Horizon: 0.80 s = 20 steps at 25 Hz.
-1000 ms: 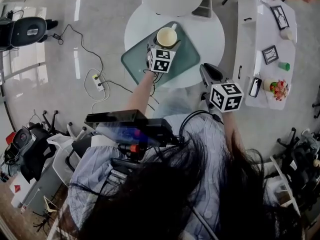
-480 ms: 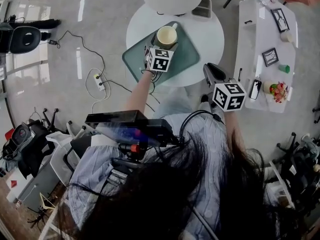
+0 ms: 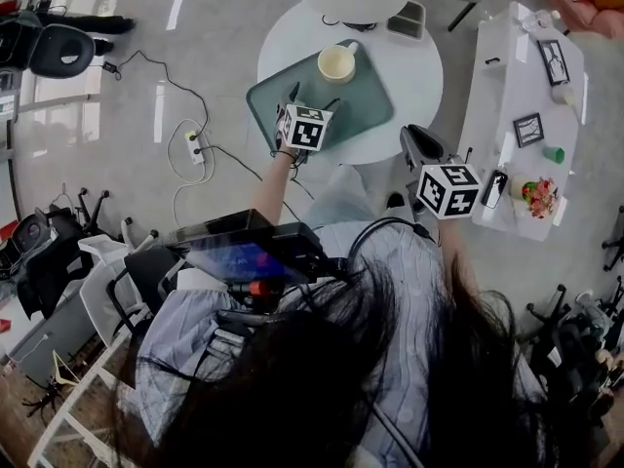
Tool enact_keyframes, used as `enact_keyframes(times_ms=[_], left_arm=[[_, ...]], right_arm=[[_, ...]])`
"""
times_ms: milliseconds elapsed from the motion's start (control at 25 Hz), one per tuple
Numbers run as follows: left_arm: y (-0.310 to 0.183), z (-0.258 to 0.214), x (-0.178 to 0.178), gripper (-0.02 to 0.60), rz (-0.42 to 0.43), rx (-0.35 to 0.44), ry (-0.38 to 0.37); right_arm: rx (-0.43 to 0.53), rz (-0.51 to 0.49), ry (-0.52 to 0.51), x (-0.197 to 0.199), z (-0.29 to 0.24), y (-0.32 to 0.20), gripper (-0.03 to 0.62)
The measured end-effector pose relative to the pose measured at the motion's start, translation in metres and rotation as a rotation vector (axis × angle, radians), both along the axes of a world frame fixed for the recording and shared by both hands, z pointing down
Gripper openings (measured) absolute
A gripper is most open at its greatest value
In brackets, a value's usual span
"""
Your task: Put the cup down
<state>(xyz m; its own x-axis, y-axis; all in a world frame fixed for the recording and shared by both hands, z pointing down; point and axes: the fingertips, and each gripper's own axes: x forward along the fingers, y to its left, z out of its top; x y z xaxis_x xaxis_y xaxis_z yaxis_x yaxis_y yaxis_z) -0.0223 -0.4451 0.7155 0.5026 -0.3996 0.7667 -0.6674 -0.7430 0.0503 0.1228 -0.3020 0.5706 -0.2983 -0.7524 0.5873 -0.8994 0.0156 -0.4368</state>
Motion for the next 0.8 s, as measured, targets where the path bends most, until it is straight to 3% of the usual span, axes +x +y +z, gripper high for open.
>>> enact_keyframes(times_ms=[200,400,640,800], left_arm=[[0.007,-0.037,-0.01,0.453,-0.102,0.063,0.037],[-0.006,-0.072,-0.032,0.453,-0.262,0.171,0.11],[0.032,-0.123,-0.018,0.453,-0.244,0.205,0.181],[0.067,-0.149,0.0,0.453,-0.244,0.187,0.232]], right_arm=[[0.039,-0.045,0.003,0.002,-0.017,0.016,0.066],[0.056,-0.073,-0.005,0.003,-0.015,0.013,0.066],[0.117,-0.09,-0.022,0.013,-0.032,0.027,0.066],[0.181,-0.1,-0.046,0.021,-0.052,0.043,0.066]])
